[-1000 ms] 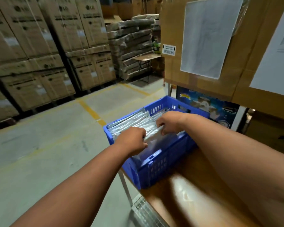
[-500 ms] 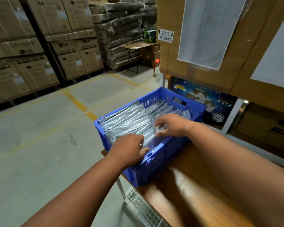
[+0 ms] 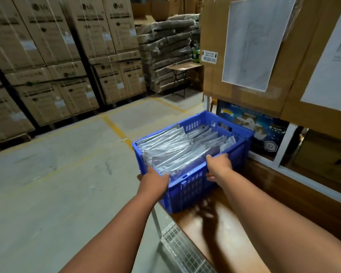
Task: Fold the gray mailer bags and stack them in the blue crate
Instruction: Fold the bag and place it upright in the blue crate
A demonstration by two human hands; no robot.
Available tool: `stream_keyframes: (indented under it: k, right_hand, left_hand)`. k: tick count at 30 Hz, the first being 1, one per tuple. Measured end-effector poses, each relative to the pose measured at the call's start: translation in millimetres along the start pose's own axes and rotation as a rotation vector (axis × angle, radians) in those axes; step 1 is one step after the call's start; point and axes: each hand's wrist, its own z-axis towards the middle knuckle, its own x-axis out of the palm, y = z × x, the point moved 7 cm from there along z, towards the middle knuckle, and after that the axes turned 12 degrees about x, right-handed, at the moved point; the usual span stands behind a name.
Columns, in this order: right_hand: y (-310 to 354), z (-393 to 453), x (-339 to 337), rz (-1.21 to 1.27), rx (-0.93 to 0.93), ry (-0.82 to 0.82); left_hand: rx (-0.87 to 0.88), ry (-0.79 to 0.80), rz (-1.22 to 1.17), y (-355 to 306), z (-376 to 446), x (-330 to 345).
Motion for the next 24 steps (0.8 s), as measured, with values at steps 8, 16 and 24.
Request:
stream_keyframes:
  k: [8, 16, 24]
  right_hand:
    - [-11.4, 3.3, 9.7, 0.157, 0.067, 0.023]
    - [-30.3, -5.9, -20.5, 0.097, 0.023, 0.072]
    - [-27.5, 0.7, -20.7, 0.136, 0.044, 0.104]
  left_hand:
    - [-0.032, -0.06, 0.028, -15.8, -26.9, 12.0]
    - [0.004, -0.088, 0.04, -24.2, -67.2, 39.7]
    - [0.021, -0.101, 0.045, -27.7, -58.4, 33.6]
